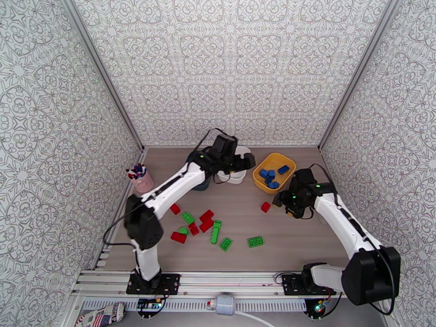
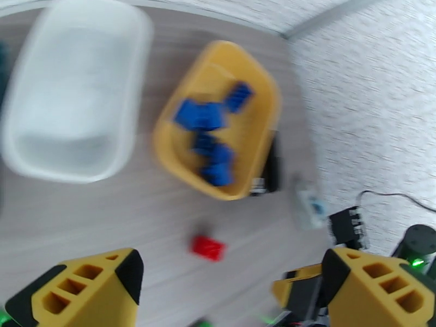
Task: Sort the legos into containers by color
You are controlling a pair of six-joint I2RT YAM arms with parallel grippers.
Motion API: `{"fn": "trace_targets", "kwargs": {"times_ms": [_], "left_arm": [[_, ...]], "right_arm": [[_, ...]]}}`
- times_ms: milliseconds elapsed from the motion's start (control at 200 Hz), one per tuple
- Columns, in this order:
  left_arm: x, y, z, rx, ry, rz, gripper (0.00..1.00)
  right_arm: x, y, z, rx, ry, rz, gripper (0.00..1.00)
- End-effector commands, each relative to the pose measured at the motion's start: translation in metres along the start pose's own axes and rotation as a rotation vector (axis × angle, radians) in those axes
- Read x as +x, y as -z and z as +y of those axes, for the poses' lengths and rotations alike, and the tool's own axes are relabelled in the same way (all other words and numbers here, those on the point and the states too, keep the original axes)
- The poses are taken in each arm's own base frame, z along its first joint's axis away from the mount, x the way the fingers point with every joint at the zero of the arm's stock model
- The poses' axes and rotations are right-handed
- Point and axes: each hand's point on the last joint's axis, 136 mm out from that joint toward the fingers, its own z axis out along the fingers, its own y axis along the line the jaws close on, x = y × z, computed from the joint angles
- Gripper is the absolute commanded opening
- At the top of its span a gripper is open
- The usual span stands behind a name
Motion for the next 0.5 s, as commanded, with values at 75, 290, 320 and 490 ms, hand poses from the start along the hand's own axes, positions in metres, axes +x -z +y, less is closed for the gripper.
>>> {"fn": "trace_targets", "kwargs": {"times_ms": [75,290,320,490], "left_arm": [[0.034,0.025,0.088,-0.312,0.000,-0.007,0.99],[0.062,0.057,0.126,-0.395,0.050,-0.037,0.99],[0.065,0.060,0.129,-0.396,0.058,-0.040,0.99],[0.084,0.067,0.147,-0.416,0.094,-0.028,0.99]], "right_arm": [[-0.001,-0.029,0.004,0.088,0.046,0.014,0.66],[-0.008,-0.060,0.019,0.145,0.088,0.049,0.66],[-0.010,-0.063,0.021,0.152,0.090,0.053,0.65],[-0.022,-0.079,0.024,0.202,0.097,0.065,0.65]]}}
